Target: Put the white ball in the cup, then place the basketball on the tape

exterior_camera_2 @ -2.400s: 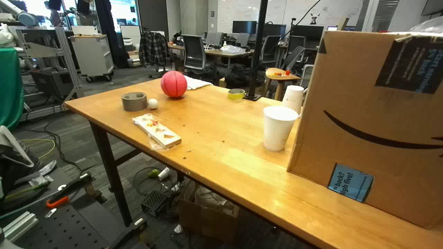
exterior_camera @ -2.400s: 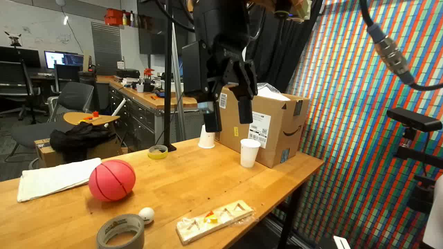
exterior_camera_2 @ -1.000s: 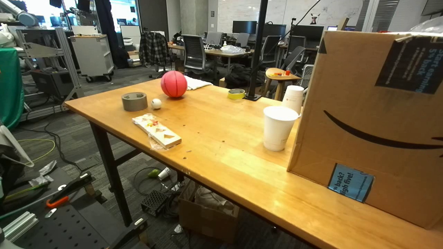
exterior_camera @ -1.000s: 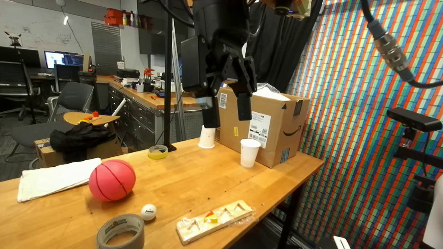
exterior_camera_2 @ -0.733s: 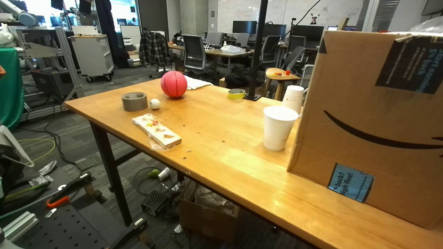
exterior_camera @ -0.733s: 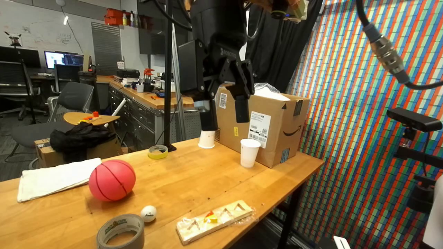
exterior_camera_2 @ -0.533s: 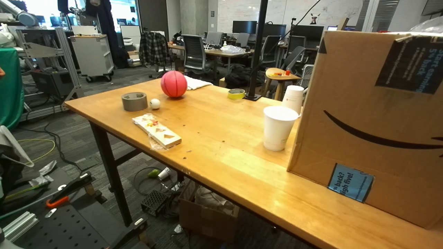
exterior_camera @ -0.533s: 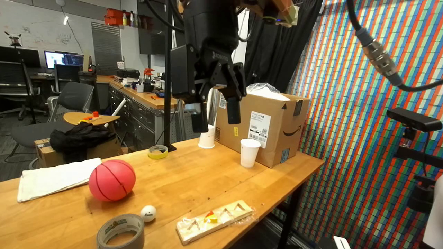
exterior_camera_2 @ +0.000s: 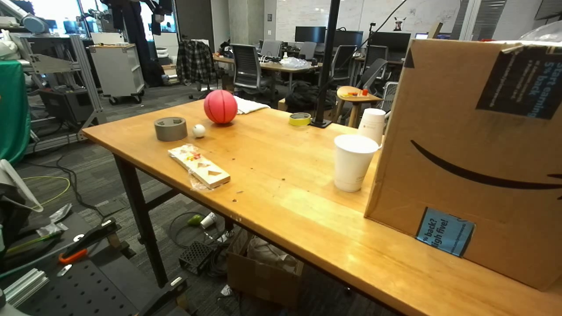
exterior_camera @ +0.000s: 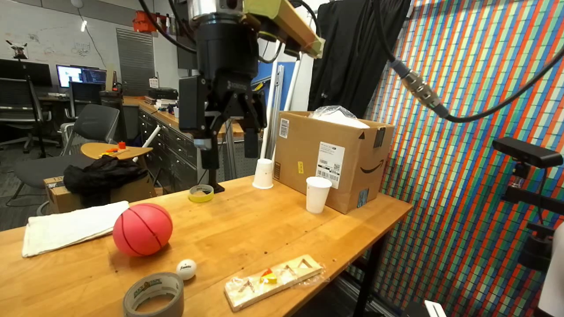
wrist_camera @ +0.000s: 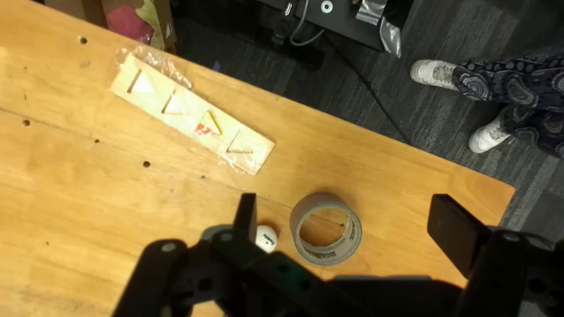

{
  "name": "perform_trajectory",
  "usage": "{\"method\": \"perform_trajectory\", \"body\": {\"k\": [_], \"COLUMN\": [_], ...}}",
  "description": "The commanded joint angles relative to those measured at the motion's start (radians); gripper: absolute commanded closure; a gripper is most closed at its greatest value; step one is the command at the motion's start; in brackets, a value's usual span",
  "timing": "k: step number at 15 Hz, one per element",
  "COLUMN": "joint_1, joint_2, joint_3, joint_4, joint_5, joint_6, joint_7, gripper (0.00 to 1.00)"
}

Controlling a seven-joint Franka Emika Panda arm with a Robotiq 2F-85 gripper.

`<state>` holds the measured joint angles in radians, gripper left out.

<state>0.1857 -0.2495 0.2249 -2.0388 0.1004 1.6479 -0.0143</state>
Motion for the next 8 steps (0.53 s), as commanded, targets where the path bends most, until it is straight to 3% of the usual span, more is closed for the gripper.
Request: {"method": "perform_trajectory", "body": {"k": [1,8], "joint_1": [0.012,0.030], "joint_2": [0.112,0.274], "joint_3": [-0.002,0.003], "joint_4": [0.107,0.208], "joint_5": [-0.043,-0.161], "joint_6": [0.055,0.157], "joint_7": [-0.082,-0.303], "gripper": [0.00,0.00]}}
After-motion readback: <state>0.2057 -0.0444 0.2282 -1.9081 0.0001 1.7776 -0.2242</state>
